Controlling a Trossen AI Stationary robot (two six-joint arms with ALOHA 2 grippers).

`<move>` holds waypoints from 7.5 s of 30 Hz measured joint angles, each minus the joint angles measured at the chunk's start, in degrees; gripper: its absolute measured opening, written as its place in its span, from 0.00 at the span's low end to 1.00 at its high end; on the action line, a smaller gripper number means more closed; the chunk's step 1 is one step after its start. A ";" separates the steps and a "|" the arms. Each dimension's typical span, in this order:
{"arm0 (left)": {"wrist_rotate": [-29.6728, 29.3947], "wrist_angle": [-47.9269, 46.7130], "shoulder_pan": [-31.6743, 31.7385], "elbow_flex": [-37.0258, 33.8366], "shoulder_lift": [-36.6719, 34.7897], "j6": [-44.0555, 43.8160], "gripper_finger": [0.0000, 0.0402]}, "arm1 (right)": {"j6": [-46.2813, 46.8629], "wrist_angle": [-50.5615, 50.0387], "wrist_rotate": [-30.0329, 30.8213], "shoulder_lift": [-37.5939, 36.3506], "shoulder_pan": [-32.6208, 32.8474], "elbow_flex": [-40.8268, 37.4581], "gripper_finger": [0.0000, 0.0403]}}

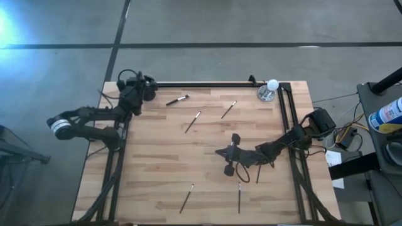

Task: Pick & Place Makeup Supplies
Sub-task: Put the makeup brush into the makeup holder

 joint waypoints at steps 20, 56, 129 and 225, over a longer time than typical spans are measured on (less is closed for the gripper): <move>3.73 -3.10 2.44 -1.43 0.00 -6.12 0.08 | 0.00 0.61 -0.02 0.00 0.02 0.02 0.02; 23.83 -12.58 -43.59 -9.78 -11.97 -11.77 0.00 | 1.20 0.61 3.39 -1.11 -0.67 2.05 0.02; 26.39 -6.10 -49.38 -9.71 8.94 -15.11 0.00 | 55.11 -60.31 -3.32 -4.73 -5.35 10.90 0.32; 26.41 -10.81 -49.38 -8.60 8.90 -19.68 0.12 | 26.88 -70.31 -20.15 -0.87 -15.63 22.39 0.22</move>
